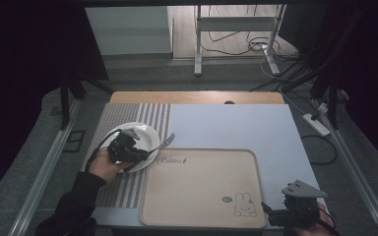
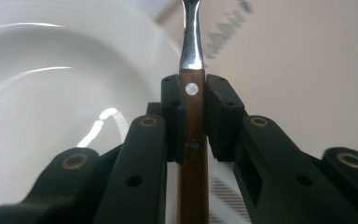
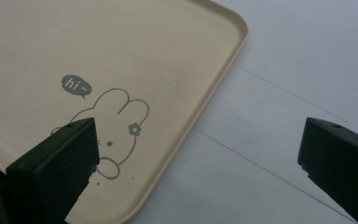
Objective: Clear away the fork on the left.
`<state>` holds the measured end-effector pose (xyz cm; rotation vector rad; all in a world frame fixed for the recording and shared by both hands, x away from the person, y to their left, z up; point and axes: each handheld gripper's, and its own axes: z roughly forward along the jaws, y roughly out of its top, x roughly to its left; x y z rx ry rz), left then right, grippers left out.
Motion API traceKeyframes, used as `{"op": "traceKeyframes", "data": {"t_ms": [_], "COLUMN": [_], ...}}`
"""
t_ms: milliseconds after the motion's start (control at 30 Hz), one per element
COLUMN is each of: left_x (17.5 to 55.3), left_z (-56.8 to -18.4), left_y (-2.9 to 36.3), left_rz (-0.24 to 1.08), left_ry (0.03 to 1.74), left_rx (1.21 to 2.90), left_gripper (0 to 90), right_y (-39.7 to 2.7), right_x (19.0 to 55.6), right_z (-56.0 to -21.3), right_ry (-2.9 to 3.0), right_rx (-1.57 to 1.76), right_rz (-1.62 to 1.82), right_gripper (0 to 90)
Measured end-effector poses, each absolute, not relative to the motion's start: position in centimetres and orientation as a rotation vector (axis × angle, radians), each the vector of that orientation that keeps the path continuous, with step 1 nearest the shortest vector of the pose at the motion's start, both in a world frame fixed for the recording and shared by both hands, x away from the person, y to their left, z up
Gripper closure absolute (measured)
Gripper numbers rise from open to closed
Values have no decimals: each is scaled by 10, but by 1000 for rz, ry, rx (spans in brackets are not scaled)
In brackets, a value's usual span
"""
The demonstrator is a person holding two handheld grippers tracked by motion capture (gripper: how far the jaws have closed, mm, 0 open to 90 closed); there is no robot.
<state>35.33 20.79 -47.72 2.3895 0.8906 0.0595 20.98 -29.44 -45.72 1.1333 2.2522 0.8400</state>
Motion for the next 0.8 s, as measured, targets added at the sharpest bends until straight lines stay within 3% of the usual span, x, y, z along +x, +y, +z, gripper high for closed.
{"op": "traceKeyframes", "data": {"t_ms": [800], "left_x": [285], "left_z": [-492], "left_y": [133], "left_rz": [30], "left_ry": [913], "left_rx": [2419], "left_gripper": [780], "right_y": [-293], "right_x": [209], "right_z": [-458], "right_ry": [2272], "right_rx": [1101], "right_rz": [829], "right_gripper": [0]}}
